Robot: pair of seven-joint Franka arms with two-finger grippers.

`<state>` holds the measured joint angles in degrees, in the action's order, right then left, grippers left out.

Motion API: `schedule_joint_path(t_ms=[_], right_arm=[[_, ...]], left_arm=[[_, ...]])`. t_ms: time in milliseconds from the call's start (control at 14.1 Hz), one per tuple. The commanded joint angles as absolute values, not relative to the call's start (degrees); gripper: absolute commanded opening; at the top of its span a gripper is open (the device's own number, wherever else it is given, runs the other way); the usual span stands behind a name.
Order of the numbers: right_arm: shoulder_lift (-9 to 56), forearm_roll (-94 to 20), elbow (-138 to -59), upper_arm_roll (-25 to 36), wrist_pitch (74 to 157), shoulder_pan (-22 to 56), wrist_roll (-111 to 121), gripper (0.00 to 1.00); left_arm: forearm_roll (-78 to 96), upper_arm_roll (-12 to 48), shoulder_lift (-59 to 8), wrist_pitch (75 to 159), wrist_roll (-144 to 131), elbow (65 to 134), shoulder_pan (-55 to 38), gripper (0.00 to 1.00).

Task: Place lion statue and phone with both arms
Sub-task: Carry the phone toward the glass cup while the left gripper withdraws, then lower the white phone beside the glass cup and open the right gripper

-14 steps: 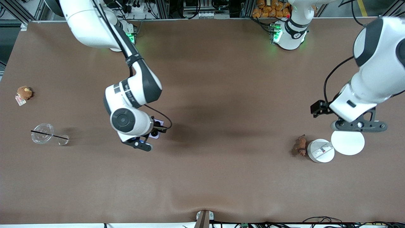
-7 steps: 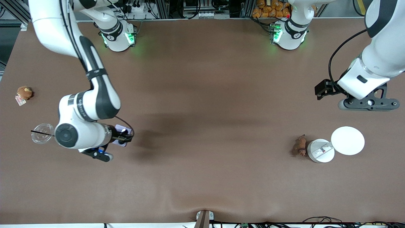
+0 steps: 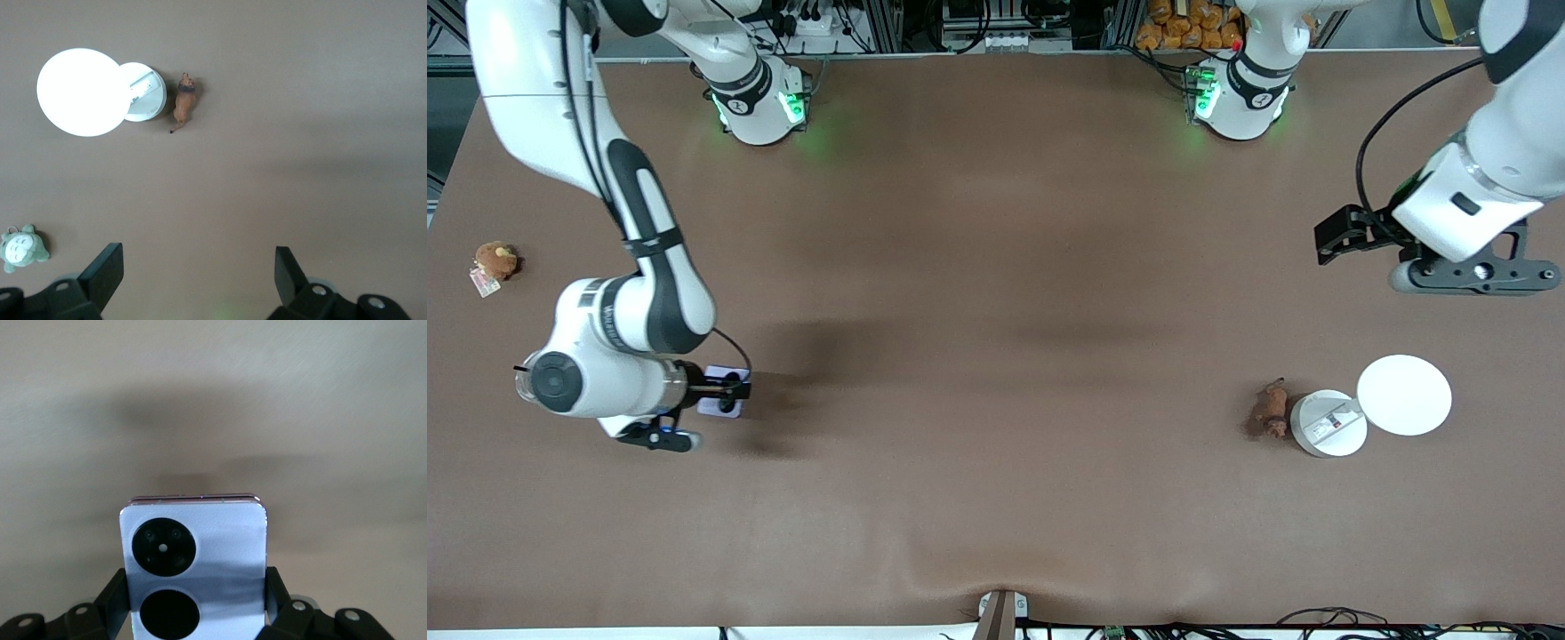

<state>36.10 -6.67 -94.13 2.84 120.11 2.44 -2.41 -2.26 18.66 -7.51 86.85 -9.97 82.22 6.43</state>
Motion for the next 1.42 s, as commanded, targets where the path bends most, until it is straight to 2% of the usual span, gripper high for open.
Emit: schedule_joint_path(t_ms=[0, 498, 1137, 1209, 1280, 1351], right_arm=[[35.8, -6.5, -97.6, 2.7, 125.6, 0.4, 3.5, 0.00], [37.0, -6.5, -100.9, 3.9, 126.5, -0.1, 3.6, 0.00], [37.4, -6.5, -101.1, 5.9, 127.4, -0.7, 7.1, 0.00], [37.4, -6.5, -101.1, 5.9, 127.4, -0.8, 7.1, 0.02], [37.5, -6.5, -101.1, 5.9, 127.4, -0.9, 7.1, 0.23], [37.6, -6.5, -101.1, 5.9, 127.3, -1.0, 7.1, 0.99]], left_arm=[[-0.8, 19.0, -5.4, 85.4, -9.4, 83.2, 7.3, 1.00], [1.0, 18.7, -4.4, 84.2, -9.4, 83.2, 8.2, 1.00], [0.7, 18.5, -2.8, 82.4, -9.8, 83.3, 9.8, 1.00], [0.6, 18.5, -2.7, 82.4, -9.8, 83.3, 10.3, 1.00], [0.6, 18.5, -2.6, 82.4, -9.7, 83.3, 11.6, 1.00], [0.6, 18.0, -1.9, 82.4, -9.7, 83.6, 11.2, 1.00]])
